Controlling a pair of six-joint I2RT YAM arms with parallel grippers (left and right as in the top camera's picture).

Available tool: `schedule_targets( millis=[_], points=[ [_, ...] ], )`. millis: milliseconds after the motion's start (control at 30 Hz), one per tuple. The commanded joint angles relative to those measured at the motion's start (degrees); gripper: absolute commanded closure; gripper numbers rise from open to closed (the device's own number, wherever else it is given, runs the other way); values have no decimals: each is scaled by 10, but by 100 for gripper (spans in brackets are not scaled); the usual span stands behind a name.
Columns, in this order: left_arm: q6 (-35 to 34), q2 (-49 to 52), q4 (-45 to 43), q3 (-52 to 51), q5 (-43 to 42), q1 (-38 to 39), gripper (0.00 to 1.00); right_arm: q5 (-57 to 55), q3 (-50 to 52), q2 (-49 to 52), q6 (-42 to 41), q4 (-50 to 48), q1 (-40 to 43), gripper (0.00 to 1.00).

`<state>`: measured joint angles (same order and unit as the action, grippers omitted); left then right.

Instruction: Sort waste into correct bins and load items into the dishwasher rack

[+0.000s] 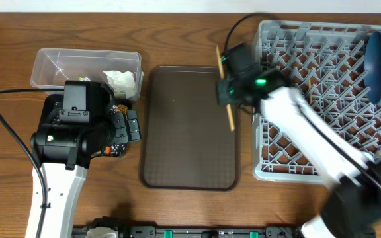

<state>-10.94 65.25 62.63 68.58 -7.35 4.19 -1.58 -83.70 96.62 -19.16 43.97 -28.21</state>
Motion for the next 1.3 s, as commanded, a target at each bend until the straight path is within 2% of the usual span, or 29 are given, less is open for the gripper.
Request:
schedule_targets(
  millis=[0,167,400,500,700,767,800,933,1067,1133,1200,1233,1267],
  points=[
    [-5,1,1,5,-2,-3,2,-17,-8,-73,61,23,62,99],
    [-5,1,1,5,-2,-3,2,-63,-8,-120,94,60,184,99],
    [-5,1,1,5,-2,-3,2,-64,3,-78,210,85,331,99],
    [-5,1,1,5,-2,-3,2,-56,5,-33,243,77,359,99],
    [-5,1,1,5,-2,-3,2,-72,5,53,243,63,368,98],
    [-5,1,1,5,-1,-3,2,-69,5,61,241,51,368,66],
    [-5,1,1,5,-2,-3,2,-57,4,60,240,46,367,59],
    [-5,1,1,5,-2,-3,2,-22,-9,20,239,59,359,52],
    [-5,1,1,5,-2,-3,2,55,-10,-66,232,82,340,47],
    [-5,1,1,5,-2,-3,2,97,-10,-116,216,95,327,41],
    [-5,1,1,5,-2,-3,2,127,-10,-161,204,106,314,28],
    [-5,1,1,5,-2,-3,2,140,-10,-186,195,115,306,8],
    [-5,1,1,5,-2,-3,2,149,-10,-206,186,122,299,1]
  ],
)
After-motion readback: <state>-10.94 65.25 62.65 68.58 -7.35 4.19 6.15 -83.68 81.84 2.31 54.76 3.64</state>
